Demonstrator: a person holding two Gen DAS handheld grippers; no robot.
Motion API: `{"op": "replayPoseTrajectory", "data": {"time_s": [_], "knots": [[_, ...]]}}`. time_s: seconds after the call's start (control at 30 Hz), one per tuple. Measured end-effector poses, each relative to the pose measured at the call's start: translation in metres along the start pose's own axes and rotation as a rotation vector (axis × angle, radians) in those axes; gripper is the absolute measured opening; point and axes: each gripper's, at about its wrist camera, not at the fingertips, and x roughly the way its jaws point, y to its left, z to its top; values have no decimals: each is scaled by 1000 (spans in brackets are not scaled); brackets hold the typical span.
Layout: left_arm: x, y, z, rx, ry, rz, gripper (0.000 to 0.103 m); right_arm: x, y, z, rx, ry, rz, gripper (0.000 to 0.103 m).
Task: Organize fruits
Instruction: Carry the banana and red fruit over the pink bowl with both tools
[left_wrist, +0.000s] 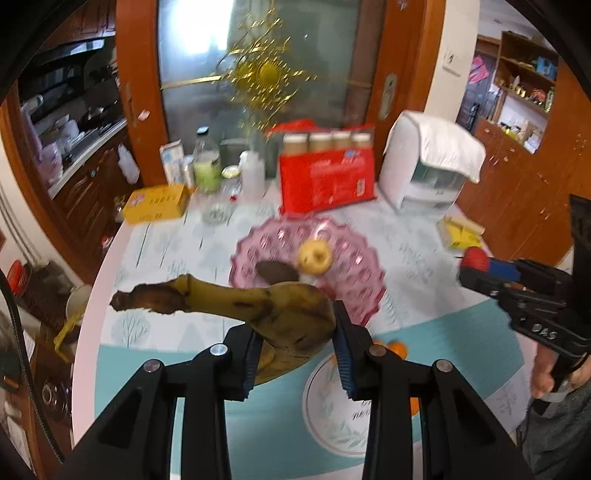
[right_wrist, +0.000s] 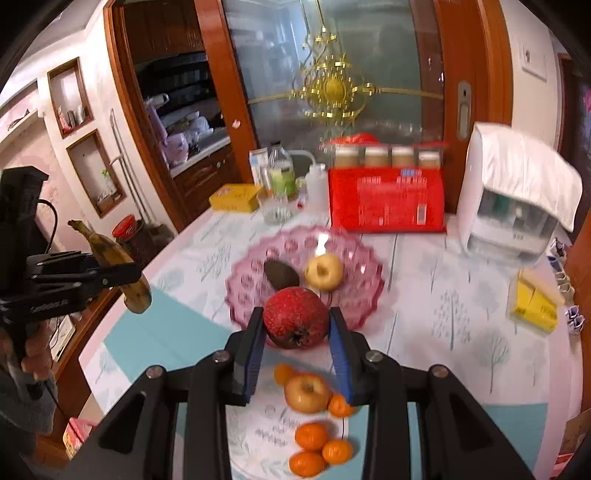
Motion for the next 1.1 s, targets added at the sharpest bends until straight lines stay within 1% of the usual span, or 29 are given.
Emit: {"op": "replayPoseTrajectory", "data": {"time_s": [0.1, 0.17, 0.27, 0.37, 0.43, 0.6, 0.67, 0.8, 0.83, 0.93, 1.0, 1.1], "knots": [[4, -4, 20, 6, -2, -30, 34, 6, 5, 24, 2, -15, -17, 34], [14, -6, 31, 10, 11, -56, 34, 13, 8, 34, 7, -22, -23, 34], [43, -9, 41, 17, 49, -83, 34, 33, 7, 45, 44, -3, -21, 34], [79, -10, 45, 22, 109, -120, 34, 61, 2, 46, 94, 32, -36, 34], [104, -10, 45, 28, 148, -135, 34, 82, -4, 43, 128, 64, -44, 34], [165, -10, 41, 63, 231, -171, 34, 143, -23, 22, 217, 184, -67, 34], [192, -11, 36, 86, 272, -187, 34, 166, -30, 12, 231, 228, -86, 34], [232, -16, 26, 142, 337, -204, 34, 203, -40, -7, 236, 308, -131, 34], [235, -17, 25, 152, 335, -221, 34, 207, -41, -9, 236, 319, -135, 34], [247, -24, 25, 194, 338, -221, 34, 224, -47, -17, 228, 359, -154, 34], [255, -25, 25, 204, 342, -219, 34, 230, -48, -19, 213, 372, -173, 34], [262, -24, 24, 205, 343, -244, 34, 237, -49, -22, 182, 389, -203, 35]]}}
